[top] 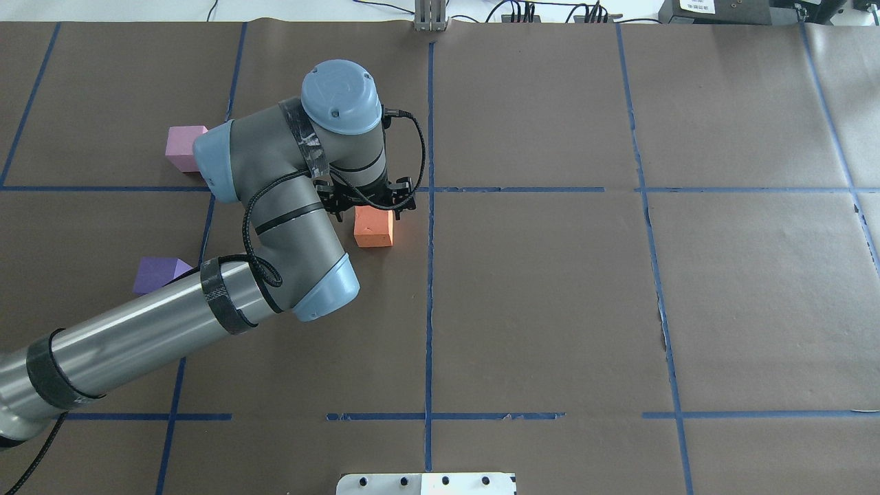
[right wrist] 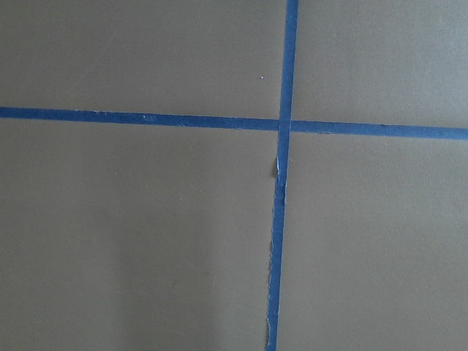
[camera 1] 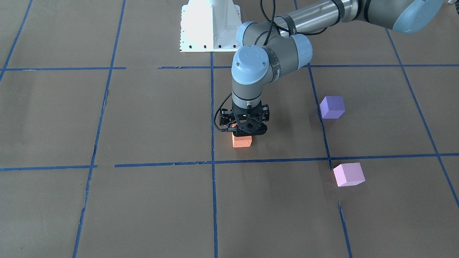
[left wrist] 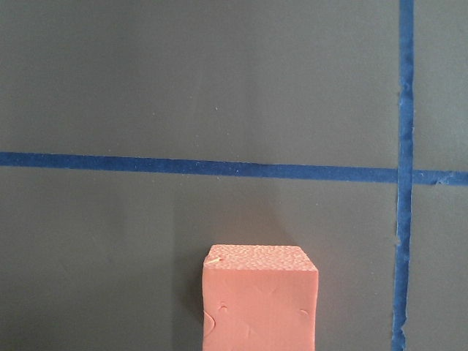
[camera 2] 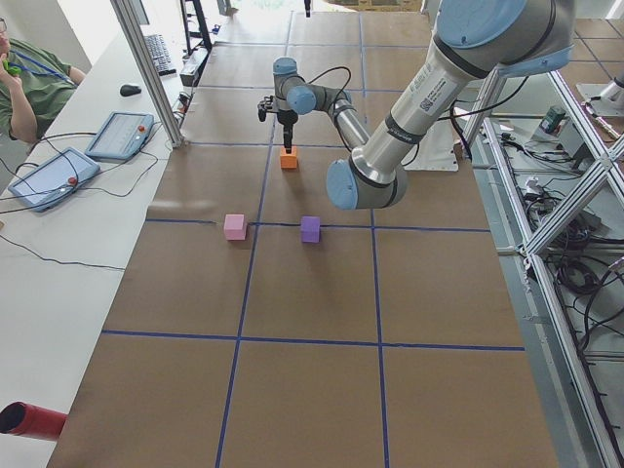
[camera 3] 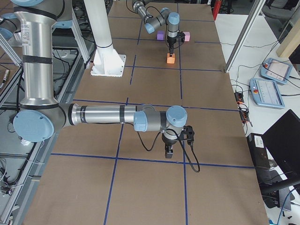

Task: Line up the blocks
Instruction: 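Lower the left gripper and close it on the orange cube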

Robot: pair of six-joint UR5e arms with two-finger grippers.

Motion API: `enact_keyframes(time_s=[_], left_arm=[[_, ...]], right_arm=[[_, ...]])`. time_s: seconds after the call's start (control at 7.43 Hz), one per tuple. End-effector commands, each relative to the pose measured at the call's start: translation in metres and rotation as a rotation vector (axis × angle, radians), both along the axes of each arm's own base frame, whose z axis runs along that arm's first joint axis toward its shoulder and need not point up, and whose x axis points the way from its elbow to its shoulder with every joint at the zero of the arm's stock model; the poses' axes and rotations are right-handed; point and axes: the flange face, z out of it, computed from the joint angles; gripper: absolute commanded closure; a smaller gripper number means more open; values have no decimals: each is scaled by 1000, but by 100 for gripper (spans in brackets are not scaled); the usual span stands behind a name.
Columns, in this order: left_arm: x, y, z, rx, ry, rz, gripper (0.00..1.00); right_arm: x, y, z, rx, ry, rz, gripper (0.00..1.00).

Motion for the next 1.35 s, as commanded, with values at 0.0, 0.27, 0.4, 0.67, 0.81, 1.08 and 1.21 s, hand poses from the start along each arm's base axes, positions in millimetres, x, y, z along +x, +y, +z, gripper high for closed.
enact_keyframes(time_s=[0.0, 0.27, 0.4, 0.67, 0.81, 1.08, 1.21], left_arm=[[10, -6, 10, -5, 25, -22, 0], [19, -13, 26, -15, 31, -41, 0], [21, -13, 29, -16, 30, -39, 0], [21, -13, 30, -17, 30, -40, 4], [24, -10, 30, -21, 30, -35, 24], [24, -9, 29, -20, 33, -34, 75], [19, -8, 19, -7, 46, -38, 97]], right_arm=[[0, 0, 0, -1, 0, 0, 0], [0, 0, 0, -1, 0, 0, 0], [-1, 0, 0, 0, 1, -1, 0], [0, 0, 0, -1, 0, 0, 0], [0, 0, 0, 0, 1, 0, 0], [0, 0, 0, 1, 1, 0, 0], [0, 0, 0, -1, 0, 0, 0]])
